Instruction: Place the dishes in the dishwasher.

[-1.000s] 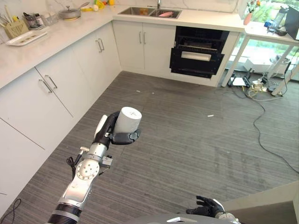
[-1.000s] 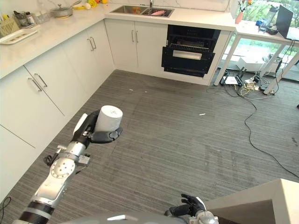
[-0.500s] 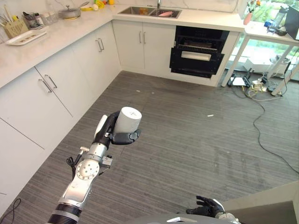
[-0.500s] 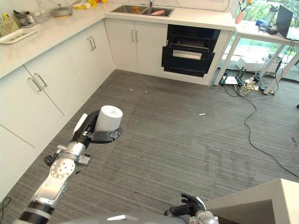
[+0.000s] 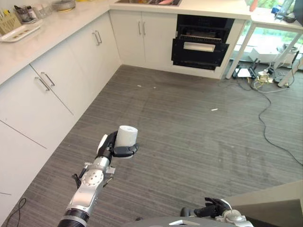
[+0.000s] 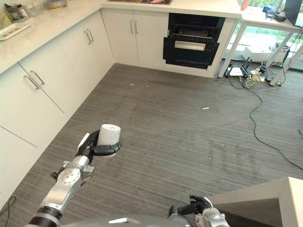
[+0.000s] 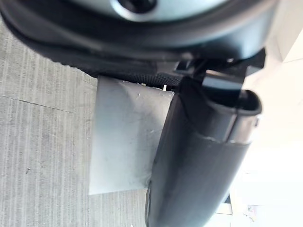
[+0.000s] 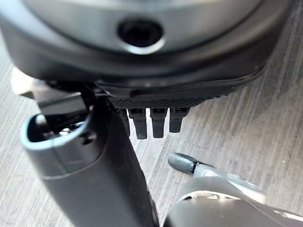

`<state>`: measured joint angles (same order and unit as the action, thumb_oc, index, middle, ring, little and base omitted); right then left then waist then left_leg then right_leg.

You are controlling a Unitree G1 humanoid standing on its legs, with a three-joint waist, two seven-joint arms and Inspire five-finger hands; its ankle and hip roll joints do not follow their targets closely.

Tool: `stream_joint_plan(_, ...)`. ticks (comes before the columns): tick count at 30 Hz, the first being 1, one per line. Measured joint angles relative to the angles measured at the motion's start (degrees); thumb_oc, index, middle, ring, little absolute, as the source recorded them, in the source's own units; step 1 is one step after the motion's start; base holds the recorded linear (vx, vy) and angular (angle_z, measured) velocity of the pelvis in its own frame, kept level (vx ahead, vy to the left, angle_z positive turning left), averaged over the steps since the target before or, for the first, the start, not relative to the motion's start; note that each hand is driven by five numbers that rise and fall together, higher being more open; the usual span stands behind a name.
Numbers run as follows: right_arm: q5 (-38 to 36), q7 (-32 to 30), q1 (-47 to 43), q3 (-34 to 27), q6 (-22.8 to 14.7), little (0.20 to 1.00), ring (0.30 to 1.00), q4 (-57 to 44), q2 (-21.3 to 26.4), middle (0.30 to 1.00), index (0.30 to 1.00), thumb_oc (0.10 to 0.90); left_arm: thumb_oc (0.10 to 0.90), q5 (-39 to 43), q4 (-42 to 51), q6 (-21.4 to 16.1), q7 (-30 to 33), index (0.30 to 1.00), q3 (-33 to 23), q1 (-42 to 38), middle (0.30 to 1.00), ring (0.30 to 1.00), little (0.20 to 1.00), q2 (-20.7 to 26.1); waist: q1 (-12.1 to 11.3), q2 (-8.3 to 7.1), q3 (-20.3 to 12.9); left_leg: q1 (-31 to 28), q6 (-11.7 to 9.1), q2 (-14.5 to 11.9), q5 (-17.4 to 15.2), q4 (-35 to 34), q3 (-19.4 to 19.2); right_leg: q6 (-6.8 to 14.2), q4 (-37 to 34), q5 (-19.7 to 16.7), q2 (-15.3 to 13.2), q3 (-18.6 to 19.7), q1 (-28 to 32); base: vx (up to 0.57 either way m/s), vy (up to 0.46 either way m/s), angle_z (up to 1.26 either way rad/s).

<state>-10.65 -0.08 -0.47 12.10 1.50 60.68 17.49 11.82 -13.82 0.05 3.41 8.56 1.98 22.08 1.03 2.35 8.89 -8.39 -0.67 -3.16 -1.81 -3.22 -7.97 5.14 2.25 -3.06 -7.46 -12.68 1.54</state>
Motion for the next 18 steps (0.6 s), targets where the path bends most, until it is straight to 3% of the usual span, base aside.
stream_joint_plan(1,-0.04,-0.30,-0.53,-0.66,-0.14,0.900,0.900,-2.68,0.80,0.900,0.900,0.800,0.400,-0.10,0.18,0.00,0.07,0.300,-0.18,-0.96,0.300,0.300,0.300,0.21,0.51,-0.30,0.96,-0.73,0.23,1.25,0.07,-0.67,-0.48,0.89,7.58,2.19,-1.66,0.09,-2.87,0.10,0.185,0.25)
stream_joint_plan(2,-0.04,-0.30,-0.53,-0.66,-0.14,0.900,0.900,-2.68,0.80,0.900,0.900,0.800,0.400,-0.10,0.18,0.00,0.07,0.300,-0.18,-0.96,0.300,0.300,0.300,0.21,0.51,-0.30,0.96,-0.73,0.23,1.25,0.07,-0.67,-0.48,0.89,7.58,2.19,-1.66,0.09,-2.87,0.24,0.177,0.20)
stream_joint_plan(3,-0.15,-0.76,-2.29,-1.06,-0.72,0.900,0.900,-4.45,0.92,0.900,0.900,0.800,0.400,-0.16,0.11,0.10,0.57,0.300,-0.54,-1.09,0.300,0.300,0.300,0.31,1.21,-0.45,2.66,-2.85,2.50,2.35,-0.28,-1.32,0.42,2.07,23.89,3.45,-4.70,1.89,-9.46,0.25,0.088,0.07)
stream_joint_plan(4,-0.22,-1.02,-2.25,-1.20,-0.88,0.900,0.900,-5.12,0.71,0.900,0.900,0.800,0.400,-0.18,0.18,0.05,0.57,0.300,-0.52,-0.90,0.300,0.300,0.300,0.31,1.60,-0.19,2.98,-3.53,3.00,2.72,-0.54,-2.15,0.76,3.73,27.68,6.25,-4.98,3.40,-12.83,0.26,0.087,0.10)
stream_joint_plan(5,-0.32,-1.20,-2.24,-1.26,-0.88,0.900,0.900,-6.10,0.50,0.900,0.900,0.800,0.400,-0.18,0.20,0.04,0.75,0.300,-0.57,-0.92,0.300,0.300,0.300,0.39,1.78,-0.31,3.08,-3.45,3.24,2.76,-0.60,-2.16,0.95,4.23,26.59,7.45,-4.39,4.19,-14.24,0.27,0.035,0.19)
stream_joint_plan(8,-0.67,-1.32,-2.35,-1.33,-1.48,0.900,0.900,-9.05,-0.87,0.900,0.900,0.800,0.400,-0.22,0.08,0.04,1.31,0.300,-0.90,-1.43,0.300,0.300,0.300,2.00,3.65,-1.59,4.08,-2.09,4.36,3.64,-0.11,-1.92,3.32,5.41,12.94,6.09,-1.99,4.22,-18.97,0.28,0.000,0.48)
stream_joint_plan(11,-0.98,-2.20,-1.03,-3.42,-1.49,0.900,0.900,-7.03,-3.02,0.900,0.900,0.800,0.400,-1.22,-0.25,0.07,1.80,0.300,-0.84,-1.43,0.300,0.300,0.300,2.06,4.98,-3.10,4.51,-3.03,4.14,5.04,-2.28,-1.67,7.52,5.73,-1.83,2.37,-1.89,0.43,-19.20,0.38,-0.043,0.67)
stream_joint_plan(12,-0.98,-2.56,-1.01,-4.59,-1.53,0.900,0.900,-6.83,-3.49,0.900,0.900,0.800,0.400,-1.29,-0.38,0.07,1.99,0.300,-0.85,-1.29,0.300,0.300,0.300,2.04,5.07,-3.06,4.57,-3.94,3.93,5.00,-3.24,-1.90,8.23,5.59,-2.33,1.92,-2.08,-1.69,-19.61,0.58,-0.085,0.54)
stream_joint_plan(13,-0.93,-2.77,-1.01,-5.13,-1.66,0.900,0.900,-6.22,-3.61,0.900,0.900,0.800,0.400,-1.44,-0.74,0.08,2.16,0.300,-0.84,-1.09,0.300,0.300,0.300,1.97,5.33,-3.05,4.40,-5.06,3.43,4.85,-4.58,-1.83,8.91,5.32,-2.67,1.29,-2.53,-5.01,-18.95,0.32,-0.042,0.40)
stream_joint_plan(14,-0.77,-2.78,-1.13,-5.56,-1.51,0.900,0.900,-5.27,-3.34,0.900,0.900,0.800,0.400,-1.80,-1.45,0.11,2.32,0.300,-0.98,-1.02,0.300,0.300,0.300,1.45,5.36,-2.53,4.18,-6.87,2.69,4.05,-6.42,-1.94,9.75,2.92,-2.43,-1.40,-2.31,-7.61,-17.15,0.48,-0.070,0.42)
stream_joint_plan(15,-0.80,-2.82,-1.10,-6.29,-1.53,0.900,0.900,-4.79,-2.87,0.900,0.900,0.800,0.400,-2.41,-1.55,0.39,2.52,0.300,-1.00,-0.76,0.300,0.300,0.300,0.40,5.60,-0.68,3.87,-7.74,1.45,2.28,-7.26,-1.89,10.18,2.14,-0.58,-2.95,-1.52,-9.24,-16.82,0.52,-0.102,0.40)
stream_joint_plan(17,-0.69,-2.61,-1.20,-6.13,-1.81,0.900,0.900,-2.61,-2.03,0.900,0.900,0.800,0.400,-3.37,-1.18,0.42,1.94,0.300,-0.68,-0.70,0.300,0.300,0.300,-0.31,6.43,1.68,3.50,-10.60,-0.87,-2.23,-7.54,1.45,10.90,-0.92,3.56,-3.43,2.38,-7.78,-13.56,0.66,-0.154,0.63)
stream_joint_plan(18,-0.68,-2.59,-0.58,-6.11,-1.51,0.900,0.900,-2.12,-2.06,0.900,0.900,0.800,0.400,-3.53,-1.17,0.38,1.56,0.300,-0.49,-0.46,0.300,0.300,0.300,-0.58,6.94,0.63,2.55,-9.87,-3.14,-2.38,-7.43,5.80,10.91,-4.43,4.17,-3.78,2.57,-7.06,-11.96,0.30,-0.091,0.59)
